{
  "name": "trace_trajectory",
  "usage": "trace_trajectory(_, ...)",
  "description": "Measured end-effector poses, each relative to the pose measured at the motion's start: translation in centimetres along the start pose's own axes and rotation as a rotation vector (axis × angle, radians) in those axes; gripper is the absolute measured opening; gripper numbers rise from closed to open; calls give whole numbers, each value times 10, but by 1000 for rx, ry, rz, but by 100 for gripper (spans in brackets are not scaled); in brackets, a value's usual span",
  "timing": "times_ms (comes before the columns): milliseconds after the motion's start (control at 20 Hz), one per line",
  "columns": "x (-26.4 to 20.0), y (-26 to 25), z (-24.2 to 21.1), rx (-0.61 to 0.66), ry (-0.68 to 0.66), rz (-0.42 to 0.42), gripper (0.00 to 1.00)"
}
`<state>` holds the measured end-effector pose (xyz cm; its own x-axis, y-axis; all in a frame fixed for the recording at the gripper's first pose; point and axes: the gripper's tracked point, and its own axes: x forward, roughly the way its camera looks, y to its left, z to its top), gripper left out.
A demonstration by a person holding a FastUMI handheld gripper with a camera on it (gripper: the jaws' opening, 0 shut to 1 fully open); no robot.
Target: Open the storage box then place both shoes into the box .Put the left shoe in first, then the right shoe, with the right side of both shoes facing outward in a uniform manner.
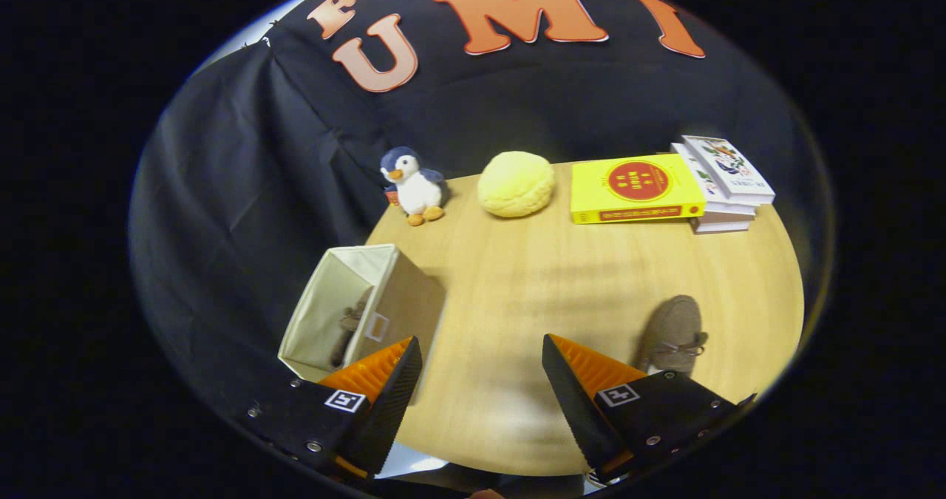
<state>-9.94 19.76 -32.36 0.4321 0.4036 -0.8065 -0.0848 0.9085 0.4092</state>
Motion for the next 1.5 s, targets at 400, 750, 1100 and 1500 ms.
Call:
trace_trajectory(400, -2, -147, -66, 64, 37, -235, 97)
trace_trajectory(750, 25, -215, -97, 1, 67, -319, 81)
trace_trajectory(1100, 59, -223, -91, 43, 16, -293, 45)
trace_trajectory(1500, 53, -222, -86, 148, 32, -312, 6)
